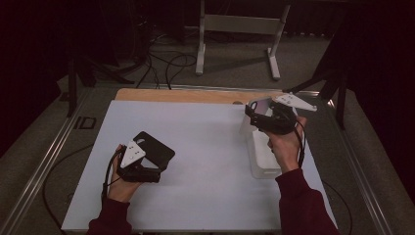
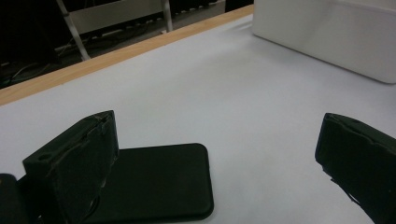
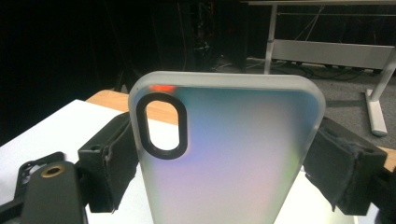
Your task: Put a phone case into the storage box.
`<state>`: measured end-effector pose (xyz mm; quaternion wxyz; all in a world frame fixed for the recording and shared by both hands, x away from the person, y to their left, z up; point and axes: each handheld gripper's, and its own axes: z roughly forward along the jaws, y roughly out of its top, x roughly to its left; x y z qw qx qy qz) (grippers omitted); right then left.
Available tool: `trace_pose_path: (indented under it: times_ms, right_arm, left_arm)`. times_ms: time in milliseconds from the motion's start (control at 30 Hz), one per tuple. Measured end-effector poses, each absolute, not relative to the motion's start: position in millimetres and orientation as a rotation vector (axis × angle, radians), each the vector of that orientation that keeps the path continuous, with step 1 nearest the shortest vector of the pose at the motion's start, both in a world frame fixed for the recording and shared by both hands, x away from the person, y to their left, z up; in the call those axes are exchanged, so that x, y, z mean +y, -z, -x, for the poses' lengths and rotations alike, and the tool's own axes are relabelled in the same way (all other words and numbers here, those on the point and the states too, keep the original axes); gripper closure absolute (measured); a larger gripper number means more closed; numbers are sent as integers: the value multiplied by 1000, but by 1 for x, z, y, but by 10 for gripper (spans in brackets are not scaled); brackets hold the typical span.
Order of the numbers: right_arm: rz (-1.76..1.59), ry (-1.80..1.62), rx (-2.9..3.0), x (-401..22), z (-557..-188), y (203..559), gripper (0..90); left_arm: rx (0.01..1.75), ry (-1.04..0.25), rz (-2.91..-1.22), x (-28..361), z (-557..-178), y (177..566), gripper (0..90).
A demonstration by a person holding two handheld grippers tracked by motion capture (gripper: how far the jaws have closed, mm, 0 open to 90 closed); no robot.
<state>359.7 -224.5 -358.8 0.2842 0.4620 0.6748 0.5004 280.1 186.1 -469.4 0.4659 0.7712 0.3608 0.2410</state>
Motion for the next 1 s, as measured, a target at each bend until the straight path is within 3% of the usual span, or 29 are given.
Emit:
trace_pose_path:
  times_ms: [1000]
  right_arm:
    - [-1329, -1244, 1752, -234, -392, 368, 166]
  left_arm:
    - [902, -610, -1847, 204, -269, 473, 0]
